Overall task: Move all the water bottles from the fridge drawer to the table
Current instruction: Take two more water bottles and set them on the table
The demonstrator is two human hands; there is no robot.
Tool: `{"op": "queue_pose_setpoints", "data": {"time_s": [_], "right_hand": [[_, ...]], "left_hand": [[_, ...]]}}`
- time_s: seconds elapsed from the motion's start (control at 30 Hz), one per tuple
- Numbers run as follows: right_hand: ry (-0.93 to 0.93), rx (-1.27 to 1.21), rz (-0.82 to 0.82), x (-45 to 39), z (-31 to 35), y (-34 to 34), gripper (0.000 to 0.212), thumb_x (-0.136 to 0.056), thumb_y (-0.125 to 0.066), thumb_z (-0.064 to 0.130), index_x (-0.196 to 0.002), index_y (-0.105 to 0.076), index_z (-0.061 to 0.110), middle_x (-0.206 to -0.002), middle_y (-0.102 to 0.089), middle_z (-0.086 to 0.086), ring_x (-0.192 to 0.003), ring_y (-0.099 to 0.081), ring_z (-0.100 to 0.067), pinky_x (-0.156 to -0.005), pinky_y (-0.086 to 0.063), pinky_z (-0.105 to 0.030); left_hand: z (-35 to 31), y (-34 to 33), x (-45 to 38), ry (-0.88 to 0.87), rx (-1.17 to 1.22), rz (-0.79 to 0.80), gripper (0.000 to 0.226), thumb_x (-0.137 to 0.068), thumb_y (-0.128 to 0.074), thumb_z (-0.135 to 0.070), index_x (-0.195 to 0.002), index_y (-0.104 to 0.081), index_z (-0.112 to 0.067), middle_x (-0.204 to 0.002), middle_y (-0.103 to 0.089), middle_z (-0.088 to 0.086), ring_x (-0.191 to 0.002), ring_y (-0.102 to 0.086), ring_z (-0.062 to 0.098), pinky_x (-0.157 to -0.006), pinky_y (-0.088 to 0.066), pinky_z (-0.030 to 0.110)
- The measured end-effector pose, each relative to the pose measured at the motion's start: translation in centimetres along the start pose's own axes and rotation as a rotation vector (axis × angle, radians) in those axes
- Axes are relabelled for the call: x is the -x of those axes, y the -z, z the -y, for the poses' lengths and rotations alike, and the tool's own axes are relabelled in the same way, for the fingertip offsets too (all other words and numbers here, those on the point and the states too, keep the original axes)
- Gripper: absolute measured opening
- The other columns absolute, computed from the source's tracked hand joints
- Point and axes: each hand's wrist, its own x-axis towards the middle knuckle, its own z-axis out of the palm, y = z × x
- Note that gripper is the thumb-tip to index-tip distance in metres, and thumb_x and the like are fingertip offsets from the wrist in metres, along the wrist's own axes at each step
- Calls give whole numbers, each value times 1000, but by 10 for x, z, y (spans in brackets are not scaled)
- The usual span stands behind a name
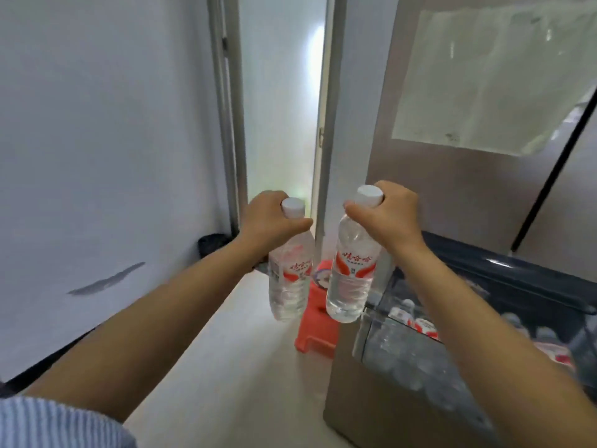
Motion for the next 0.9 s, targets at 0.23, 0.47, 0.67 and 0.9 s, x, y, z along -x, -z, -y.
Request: {"op": "queue_pose_setpoints", "data": {"time_s": [0.23, 0.47, 0.67, 0.9], "right_hand": [[153, -193, 358, 56, 133, -104, 22, -75, -70, 23, -68, -53, 11, -66, -51, -3, -67, -49, -18, -53, -35, -22], [320, -288, 649, 136, 283, -212, 27, -76, -71, 24, -65, -50, 9, -67, -51, -5, -70, -49, -20, -53, -36, -23], [354, -308, 825, 211, 408, -303, 32, -80, -70, 29, -61, -47, 16, -66, -50, 0, -78, -52, -23, -55, -38, -18], [513, -211, 933, 276, 534, -406, 50, -86, -62, 33, -124, -53, 1, -128, -57, -16, -114, -55, -28, -95, -46, -33]], "left_hand": [[80, 160, 90, 288, -257, -31, 26, -74, -75, -22, -67, -55, -8, -64, -46, 2, -70, -46, 17, -49, -28, 19], [179, 314, 191, 532, -381, -98, 31, -77, -73, -25, -63, -49, -12, -62, -42, -2, -59, -42, 11, -52, -30, 18], [267, 439, 267, 644, -459, -132, 23, -76, -74, -24, -73, -56, -9, -66, -46, -3, -64, -47, 12, -51, -32, 16], [370, 556, 317, 778, -442, -224, 32, -77, -74, -21, -102, -65, -3, -91, -56, 5, -85, -55, 18, -58, -41, 18]]}}
